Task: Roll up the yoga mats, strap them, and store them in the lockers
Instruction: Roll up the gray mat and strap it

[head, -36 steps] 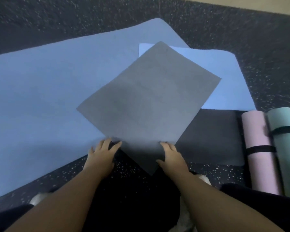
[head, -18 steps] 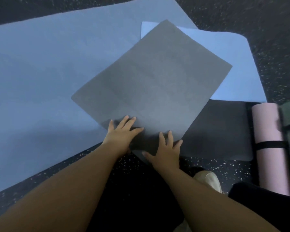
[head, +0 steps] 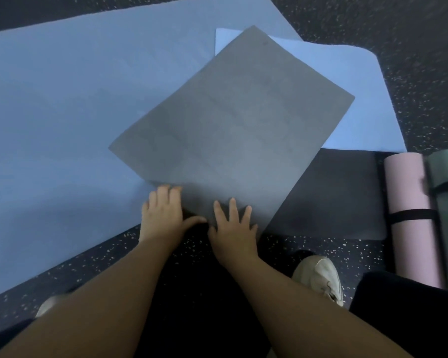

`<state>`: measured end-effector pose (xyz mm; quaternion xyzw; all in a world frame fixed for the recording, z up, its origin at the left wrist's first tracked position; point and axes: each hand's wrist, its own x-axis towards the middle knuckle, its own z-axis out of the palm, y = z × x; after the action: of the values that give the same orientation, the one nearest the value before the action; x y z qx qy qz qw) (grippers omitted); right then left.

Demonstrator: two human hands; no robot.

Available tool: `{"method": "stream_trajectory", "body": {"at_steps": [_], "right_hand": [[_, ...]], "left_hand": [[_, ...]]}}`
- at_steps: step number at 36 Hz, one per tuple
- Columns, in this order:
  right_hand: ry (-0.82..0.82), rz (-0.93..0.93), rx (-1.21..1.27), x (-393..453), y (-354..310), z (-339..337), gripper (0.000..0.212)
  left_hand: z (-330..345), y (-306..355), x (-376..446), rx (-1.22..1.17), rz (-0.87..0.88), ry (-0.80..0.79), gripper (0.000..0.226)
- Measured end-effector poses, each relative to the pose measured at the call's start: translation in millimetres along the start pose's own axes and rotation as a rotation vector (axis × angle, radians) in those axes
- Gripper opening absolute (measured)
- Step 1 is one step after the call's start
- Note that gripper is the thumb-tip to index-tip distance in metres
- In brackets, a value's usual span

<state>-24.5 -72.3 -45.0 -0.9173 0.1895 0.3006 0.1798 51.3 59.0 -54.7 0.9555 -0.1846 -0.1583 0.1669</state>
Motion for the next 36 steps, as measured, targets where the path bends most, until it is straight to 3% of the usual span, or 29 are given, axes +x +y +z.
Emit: {"method": "stream_trajectory", "body": {"at_steps": [2, 7, 11, 15, 20, 24, 29, 36], "right_hand": [[0.013, -0.001, 0.036, -1, 2, 0, 0.059], [0.071, 0.004, 0.196, -5, 5, -3, 0.055], [0.128, -0.012, 0.280, -10, 6, -6, 0.053], [0.116, -0.037, 0.257, -13, 8, -9, 0.054], [-0.084, -0.177, 0.078, -20, 16, -28, 0.074], [0.122, -0.238, 0.150, -34, 9, -58, 0.078], [0.402, -0.285, 0.151, -58, -16, -109, 0.082], [0.506, -0.297, -0.010, -86, -31, -179, 0.089]], "left_hand": [[-3, 7, -2, -0.171, -0.181, 0.030, 0.096], [-21, 35, 14, -0.571, -0.428, 0.296, 0.069], [-29, 49, 24, -0.877, -0.667, 0.424, 0.081], [-26, 58, 19, -1.111, -0.511, 0.244, 0.087], [-38, 56, 4, -0.866, -0.282, 0.208, 0.086], [-57, 58, -5, -0.754, -0.119, 0.127, 0.082], [-73, 59, -13, -0.578, 0.060, 0.141, 0.084], [-101, 64, -34, -0.383, 0.205, 0.162, 0.101]]}}
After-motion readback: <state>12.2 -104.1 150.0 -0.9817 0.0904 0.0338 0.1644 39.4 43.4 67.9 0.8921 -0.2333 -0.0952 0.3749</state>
